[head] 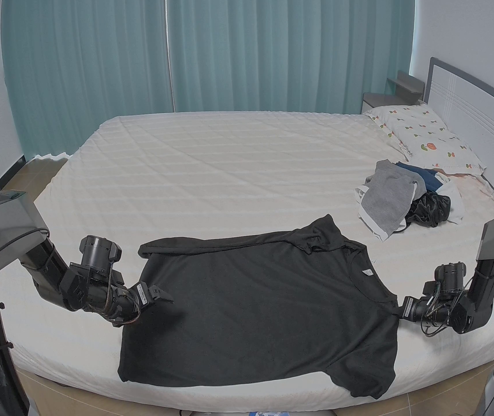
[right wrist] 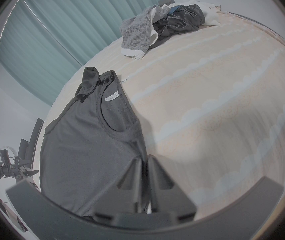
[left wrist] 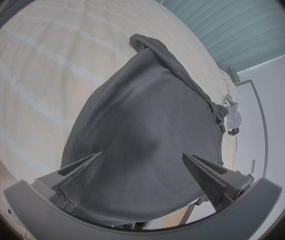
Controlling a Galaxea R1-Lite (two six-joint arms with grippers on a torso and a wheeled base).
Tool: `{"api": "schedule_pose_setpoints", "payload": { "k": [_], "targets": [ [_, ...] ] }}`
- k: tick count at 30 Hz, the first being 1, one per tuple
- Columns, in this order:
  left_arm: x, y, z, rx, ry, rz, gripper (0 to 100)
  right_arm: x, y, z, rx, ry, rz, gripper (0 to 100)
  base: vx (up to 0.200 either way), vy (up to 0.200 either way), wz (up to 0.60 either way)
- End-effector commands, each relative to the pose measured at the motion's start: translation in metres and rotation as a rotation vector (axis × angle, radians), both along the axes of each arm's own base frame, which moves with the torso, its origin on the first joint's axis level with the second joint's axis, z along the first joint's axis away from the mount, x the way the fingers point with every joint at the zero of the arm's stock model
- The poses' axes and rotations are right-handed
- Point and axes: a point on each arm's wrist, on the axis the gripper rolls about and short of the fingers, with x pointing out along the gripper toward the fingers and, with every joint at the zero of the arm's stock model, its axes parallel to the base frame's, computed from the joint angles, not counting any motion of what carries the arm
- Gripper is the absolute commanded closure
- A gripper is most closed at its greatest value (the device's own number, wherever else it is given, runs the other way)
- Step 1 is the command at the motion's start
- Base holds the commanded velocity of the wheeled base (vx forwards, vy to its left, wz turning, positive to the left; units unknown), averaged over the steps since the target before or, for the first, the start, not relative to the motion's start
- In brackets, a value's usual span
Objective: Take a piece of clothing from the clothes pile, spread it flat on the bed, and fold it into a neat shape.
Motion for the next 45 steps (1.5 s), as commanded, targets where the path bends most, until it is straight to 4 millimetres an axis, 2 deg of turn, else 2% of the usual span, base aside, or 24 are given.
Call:
{"api": "schedule_pose_setpoints", "payload": {
  "k": [1, 4, 13, 23, 36, 45],
  "targets": [
    [-0.002, 0.0, -0.001, -0.004, -0.019, 0.001, 0, -0.002, 0.001, 0.006, 0.009, -0.023, 0.003, 0, 0.0, 0.0, 0.0],
    [-0.004, 0.0, -0.002, -0.009, -0.046, 0.001, 0, -0.009, 0.003, 0.011, 0.036, -0.055, 0.034, 0, 0.0, 0.0, 0.0],
    [-0.01, -0.003, -0.005, -0.011, -0.078, -0.008, 0, -0.024, 0.007, 0.01, 0.082, -0.091, 0.099, 0, -0.044, 0.044, 0.0],
    [-0.012, -0.002, -0.003, -0.006, -0.078, -0.007, 0, -0.025, 0.007, 0.006, 0.083, -0.08, 0.104, 0, -0.2, 0.2, 0.0],
    [-0.02, -0.01, -0.01, 0.019, -0.058, -0.054, 0, -0.024, 0.007, 0.006, 0.085, -0.082, 0.102, 0, 0.0, 0.0, 0.0],
    [-0.022, -0.015, -0.009, 0.015, -0.056, -0.068, 0, -0.023, 0.007, 0.013, 0.084, -0.106, 0.1, 0, 0.0, -0.022, 0.0]
  ]
}}
